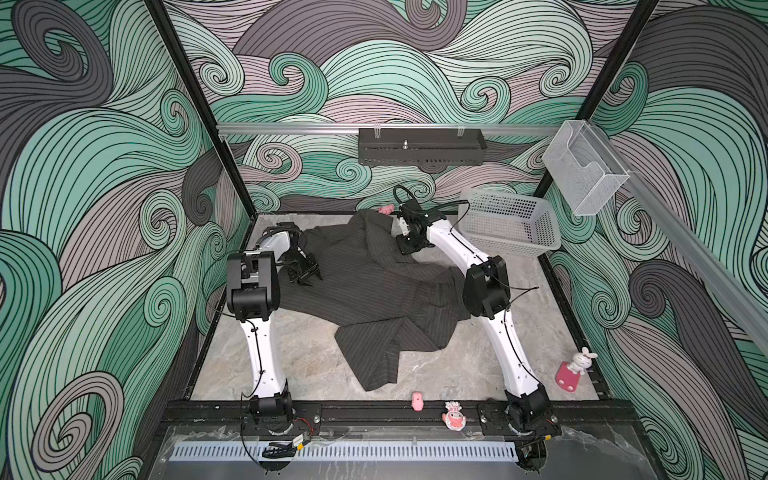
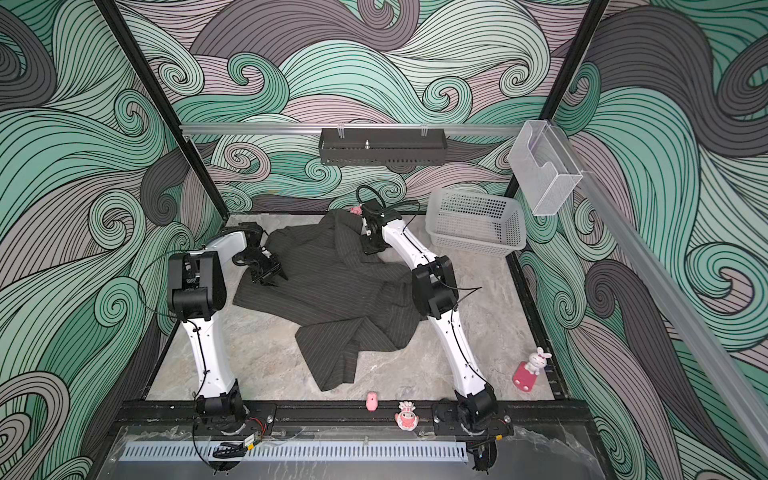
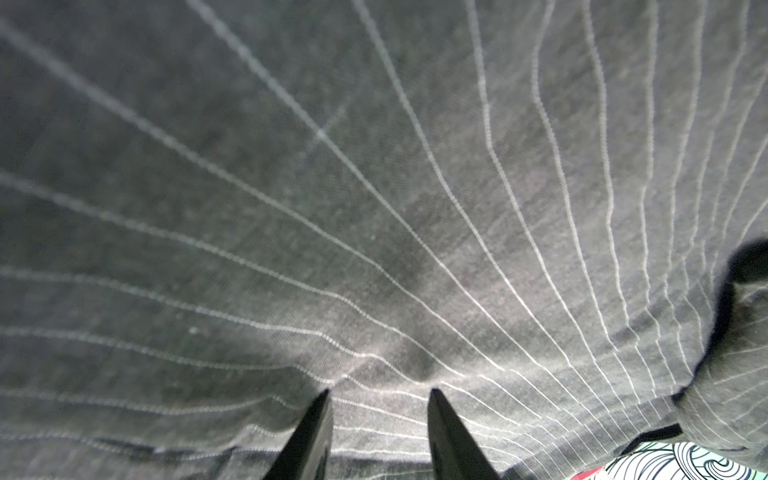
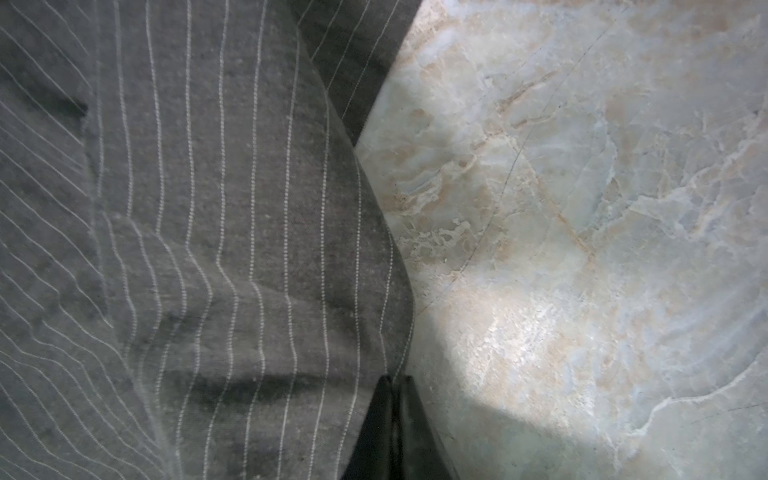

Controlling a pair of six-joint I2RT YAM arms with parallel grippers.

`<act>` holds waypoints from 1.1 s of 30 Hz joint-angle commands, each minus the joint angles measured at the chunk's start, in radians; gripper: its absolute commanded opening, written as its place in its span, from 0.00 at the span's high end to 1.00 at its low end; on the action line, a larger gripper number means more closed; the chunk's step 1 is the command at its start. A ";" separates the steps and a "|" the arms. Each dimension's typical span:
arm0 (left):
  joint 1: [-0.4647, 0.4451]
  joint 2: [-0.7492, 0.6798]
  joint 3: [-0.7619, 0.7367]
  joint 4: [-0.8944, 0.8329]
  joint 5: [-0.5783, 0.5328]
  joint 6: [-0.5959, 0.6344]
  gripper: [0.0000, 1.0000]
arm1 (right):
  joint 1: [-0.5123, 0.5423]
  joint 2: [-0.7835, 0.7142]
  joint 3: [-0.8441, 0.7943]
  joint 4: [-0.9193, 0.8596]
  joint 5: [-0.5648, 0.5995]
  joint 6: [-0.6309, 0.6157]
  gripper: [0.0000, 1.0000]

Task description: Fold and stack the long sleeve shirts

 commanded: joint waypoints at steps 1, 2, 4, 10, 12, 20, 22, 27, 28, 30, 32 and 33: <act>0.017 0.054 0.004 -0.038 -0.058 0.016 0.58 | -0.008 -0.010 0.027 -0.007 0.010 0.010 1.00; 0.018 0.054 0.004 -0.039 -0.059 0.018 0.58 | -0.008 -0.008 0.028 -0.007 0.015 0.009 1.00; 0.021 0.053 0.001 -0.041 -0.063 0.020 0.58 | -0.008 -0.011 0.032 -0.007 0.035 0.008 1.00; 0.038 0.054 -0.001 -0.072 -0.114 0.037 0.58 | -0.017 -0.035 0.070 -0.006 0.183 -0.020 0.98; 0.050 0.056 0.002 -0.091 -0.150 0.048 0.58 | -0.026 -0.040 0.096 -0.004 0.241 -0.036 0.98; 0.083 0.056 0.000 -0.131 -0.203 0.080 0.59 | -0.068 0.030 0.218 0.019 0.315 -0.061 1.00; 0.087 0.052 0.000 -0.142 -0.207 0.088 0.59 | -0.074 0.055 0.234 0.043 0.322 -0.069 1.00; 0.098 0.012 -0.015 -0.165 -0.218 0.114 0.60 | -0.083 0.126 0.272 0.128 0.353 -0.081 1.00; 0.105 0.000 -0.023 -0.170 -0.222 0.120 0.60 | -0.085 0.143 0.293 0.139 0.365 -0.077 1.00; 0.121 -0.026 -0.045 -0.170 -0.229 0.127 0.60 | -0.089 0.172 0.332 0.150 0.406 -0.070 1.00; 0.144 -0.055 -0.079 -0.163 -0.233 0.128 0.61 | -0.096 0.193 0.348 0.171 0.466 -0.063 1.00; 0.152 -0.065 -0.093 -0.159 -0.233 0.128 0.61 | -0.102 0.196 0.344 0.177 0.485 -0.056 1.00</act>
